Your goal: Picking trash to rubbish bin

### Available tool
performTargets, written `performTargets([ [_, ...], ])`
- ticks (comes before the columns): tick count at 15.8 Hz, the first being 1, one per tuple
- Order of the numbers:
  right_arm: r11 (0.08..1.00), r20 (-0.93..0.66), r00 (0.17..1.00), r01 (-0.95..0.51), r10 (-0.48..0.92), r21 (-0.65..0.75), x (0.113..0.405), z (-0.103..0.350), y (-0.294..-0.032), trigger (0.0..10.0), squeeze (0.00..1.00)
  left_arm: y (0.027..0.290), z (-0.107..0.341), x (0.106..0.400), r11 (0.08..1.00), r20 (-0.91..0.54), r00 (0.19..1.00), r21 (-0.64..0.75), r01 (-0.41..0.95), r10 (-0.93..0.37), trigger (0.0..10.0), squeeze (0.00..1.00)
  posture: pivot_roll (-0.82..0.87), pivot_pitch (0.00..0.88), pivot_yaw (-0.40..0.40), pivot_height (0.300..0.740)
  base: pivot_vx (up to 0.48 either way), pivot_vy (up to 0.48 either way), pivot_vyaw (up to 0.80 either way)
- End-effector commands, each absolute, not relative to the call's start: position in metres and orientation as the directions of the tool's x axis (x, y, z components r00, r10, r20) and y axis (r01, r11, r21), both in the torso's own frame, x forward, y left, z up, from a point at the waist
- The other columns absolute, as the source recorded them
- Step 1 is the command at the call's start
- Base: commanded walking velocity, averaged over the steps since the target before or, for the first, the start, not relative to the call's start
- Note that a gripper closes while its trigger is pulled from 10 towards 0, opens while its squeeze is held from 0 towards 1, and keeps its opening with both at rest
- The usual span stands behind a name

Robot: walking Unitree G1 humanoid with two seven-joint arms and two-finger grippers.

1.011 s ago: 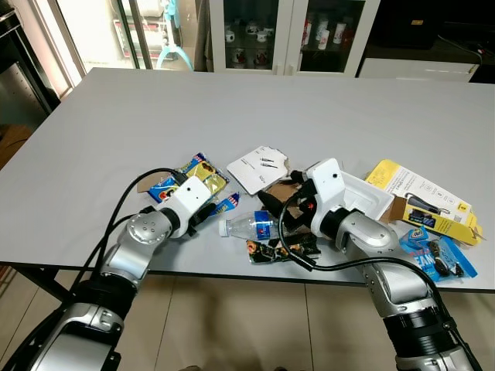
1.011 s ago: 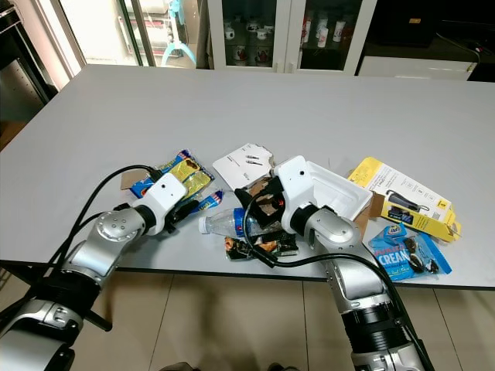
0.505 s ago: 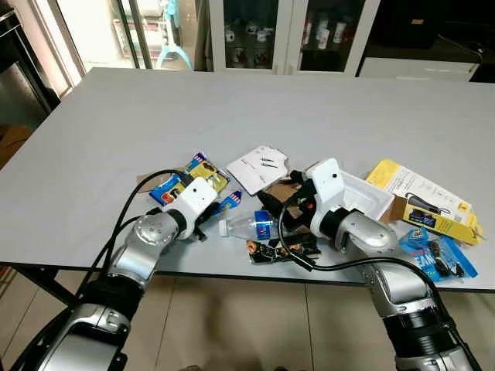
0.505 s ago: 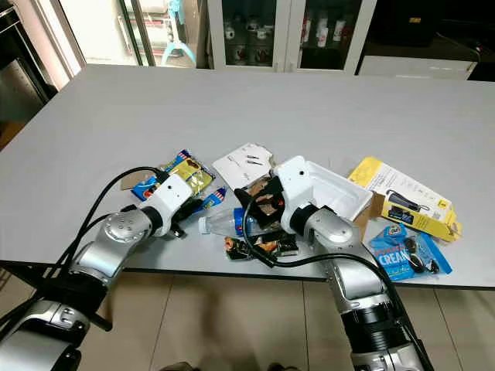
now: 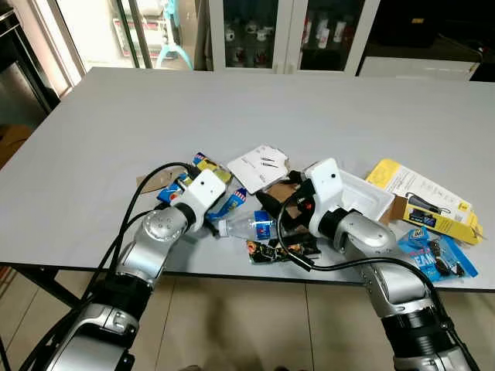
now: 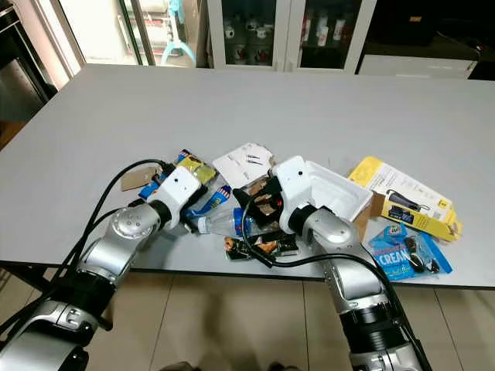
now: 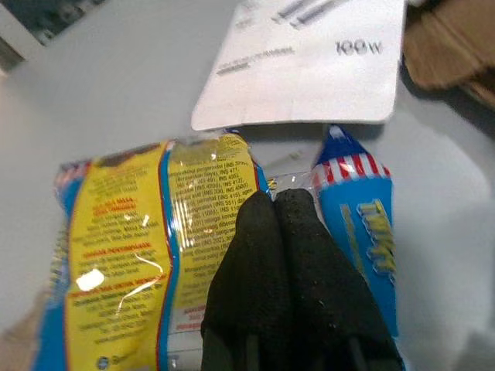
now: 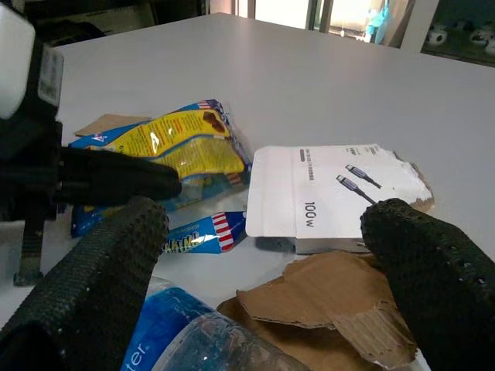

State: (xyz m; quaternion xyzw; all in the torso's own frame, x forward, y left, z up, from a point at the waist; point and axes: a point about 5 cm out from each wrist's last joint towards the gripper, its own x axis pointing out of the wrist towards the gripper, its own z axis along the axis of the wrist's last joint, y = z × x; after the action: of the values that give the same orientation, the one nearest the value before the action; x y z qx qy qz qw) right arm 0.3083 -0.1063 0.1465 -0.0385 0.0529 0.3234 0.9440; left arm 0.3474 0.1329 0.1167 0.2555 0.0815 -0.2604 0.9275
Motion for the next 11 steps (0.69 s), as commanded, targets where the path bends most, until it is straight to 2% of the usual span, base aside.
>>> performTargets([
  [1,0.793,-0.127,0.790,-0.608,0.600,-0.037,0.309,0.147,-0.107,10.0,0.00,0.134,0.135,0.353,0.767,-0.205,0.889,0.451,0.457,-0.409,0.3,0.00,-0.02,0.061,0.010,0.740,0.000,0.000,0.00],
  [2,0.795,-0.121,0.792,-0.605,0.598,-0.037,0.309,0.147,-0.107,10.0,0.00,0.142,0.151,0.358,0.813,-0.122,0.935,0.465,0.350,-0.333,10.0,0.00,-0.02,0.061,0.010,0.740,0.000,0.000,0.00],
  [6,0.792,-0.106,0.791,-0.609,0.603,-0.035,0.310,0.149,-0.106,10.0,0.00,0.151,0.180,0.364,0.865,0.019,0.968,0.453,0.214,-0.249,10.0,0.00,-0.02,0.055,0.011,0.740,0.000,0.000,0.00],
  [9,0.815,-0.019,0.815,-0.579,0.579,-0.034,0.313,0.160,-0.106,10.0,0.00,0.147,0.203,0.363,0.936,0.204,0.956,0.326,0.135,-0.209,10.0,0.00,-0.01,0.052,0.013,0.740,0.000,0.000,0.00],
  [11,0.856,0.025,0.856,-0.515,0.516,-0.039,0.319,0.166,-0.110,10.0,0.00,0.145,0.202,0.361,0.944,0.217,0.955,0.302,0.131,-0.202,10.0,0.00,-0.02,0.050,0.017,0.740,0.000,0.000,0.00],
])
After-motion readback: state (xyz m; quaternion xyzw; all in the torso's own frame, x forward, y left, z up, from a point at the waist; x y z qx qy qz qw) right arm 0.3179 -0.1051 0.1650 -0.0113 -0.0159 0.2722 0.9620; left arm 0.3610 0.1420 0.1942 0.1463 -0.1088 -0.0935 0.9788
